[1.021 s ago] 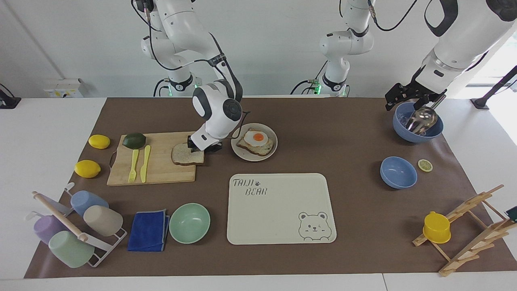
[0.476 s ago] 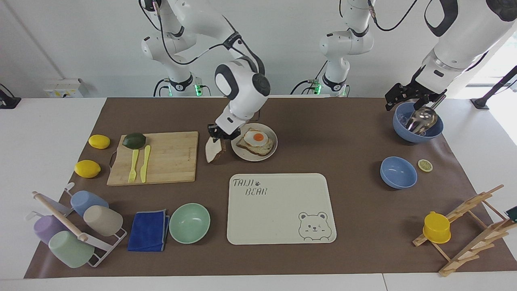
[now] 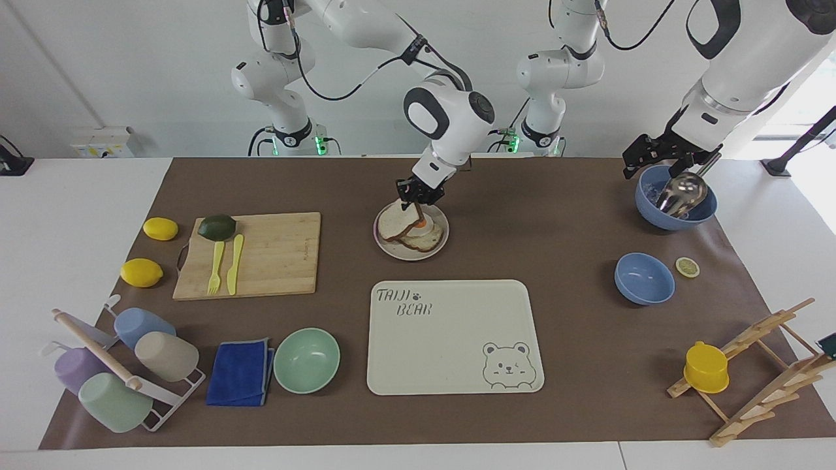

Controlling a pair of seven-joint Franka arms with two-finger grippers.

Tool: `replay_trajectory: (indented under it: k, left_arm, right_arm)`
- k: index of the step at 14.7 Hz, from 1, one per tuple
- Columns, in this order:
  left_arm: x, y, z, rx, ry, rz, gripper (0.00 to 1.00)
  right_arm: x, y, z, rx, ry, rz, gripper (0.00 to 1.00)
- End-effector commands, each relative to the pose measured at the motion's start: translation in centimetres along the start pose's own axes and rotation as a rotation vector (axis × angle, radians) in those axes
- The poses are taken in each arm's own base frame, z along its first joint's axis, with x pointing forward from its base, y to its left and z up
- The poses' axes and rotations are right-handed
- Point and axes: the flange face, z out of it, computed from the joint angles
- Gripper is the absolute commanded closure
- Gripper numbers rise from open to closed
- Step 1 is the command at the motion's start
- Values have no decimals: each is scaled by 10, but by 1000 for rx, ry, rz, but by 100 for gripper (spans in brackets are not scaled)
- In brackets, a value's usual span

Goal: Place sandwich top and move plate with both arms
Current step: 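Carry the bread slice over the egg toast plate with the right gripper, then lower the bread onto the egg toast and open the right gripper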

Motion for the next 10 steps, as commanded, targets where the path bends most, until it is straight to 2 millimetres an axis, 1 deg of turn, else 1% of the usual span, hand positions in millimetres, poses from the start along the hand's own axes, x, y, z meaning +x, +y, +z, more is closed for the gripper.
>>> replay_trajectory:
  k: [1, 2, 3, 4, 5, 6, 7, 8, 9, 10]
  left_arm:
    - [-6, -4, 0, 14, 12, 11, 0]
    - [-6, -4, 0, 14, 12, 11, 0]
    - [-6, -3, 0, 14, 10, 13, 0]
    - [-6, -4, 0, 14, 12, 11, 0]
    - [-6, -4, 0, 14, 12, 11, 0]
    - [-6, -3, 0, 16, 12, 13, 0]
    - [-6, -4, 0, 14, 10, 11, 0]
    - [-6, -3, 0, 14, 12, 13, 0]
    - [-6, -4, 0, 14, 12, 11, 0]
    - [-6, -4, 0, 16, 10, 11, 0]
  right_arm:
    - [8, 4, -3, 67, -16, 36, 40]
    - [11, 3, -7, 117, -26, 54, 18]
    - [13, 0, -11, 153, -11, 58, 0]
    - [16, 3, -17, 183, 10, 67, 0]
    - [24, 13, -24, 208, 24, 89, 0]
    - [30, 25, -36, 247, 35, 118, 0]
    - [40, 50, -46, 278, 45, 152, 0]
    - [56, 93, -50, 296, 49, 203, 0]
    - [67, 136, -53, 309, 48, 238, 0]
    - [72, 171, -56, 320, 39, 260, 0]
